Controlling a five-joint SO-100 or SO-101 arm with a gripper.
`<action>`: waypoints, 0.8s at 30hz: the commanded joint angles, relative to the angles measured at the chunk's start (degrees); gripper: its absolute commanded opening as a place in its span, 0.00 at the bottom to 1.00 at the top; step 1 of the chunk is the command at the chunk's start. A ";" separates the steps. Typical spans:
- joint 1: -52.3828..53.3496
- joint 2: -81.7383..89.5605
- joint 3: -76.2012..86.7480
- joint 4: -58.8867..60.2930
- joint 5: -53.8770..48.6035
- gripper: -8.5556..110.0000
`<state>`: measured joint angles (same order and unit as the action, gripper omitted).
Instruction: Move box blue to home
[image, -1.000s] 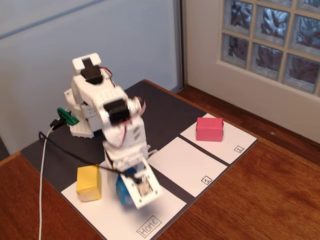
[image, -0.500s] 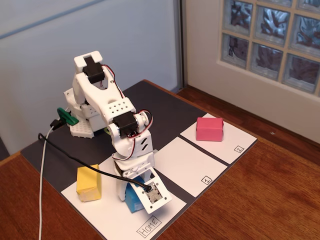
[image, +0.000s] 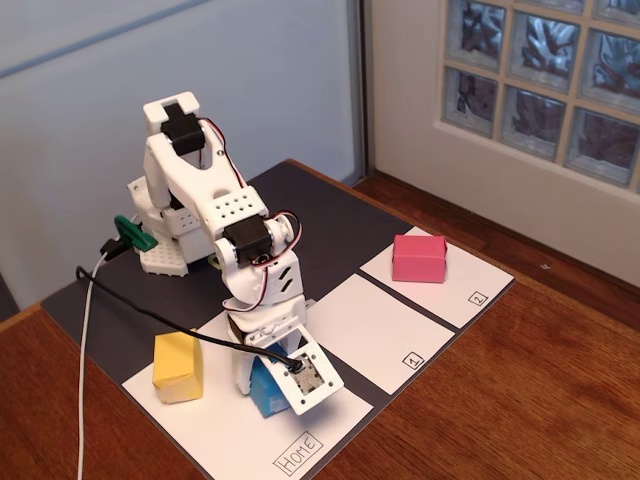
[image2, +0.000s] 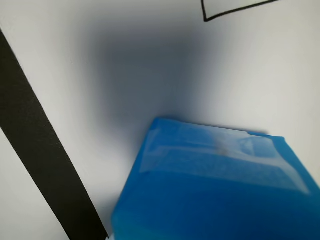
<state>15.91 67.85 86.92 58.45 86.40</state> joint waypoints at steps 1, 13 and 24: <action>2.02 2.20 1.14 -2.20 -1.05 0.07; 5.98 0.79 4.48 -5.45 -2.02 0.07; 6.50 0.35 5.27 -8.17 -2.37 0.27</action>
<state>21.71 68.91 91.76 52.56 84.73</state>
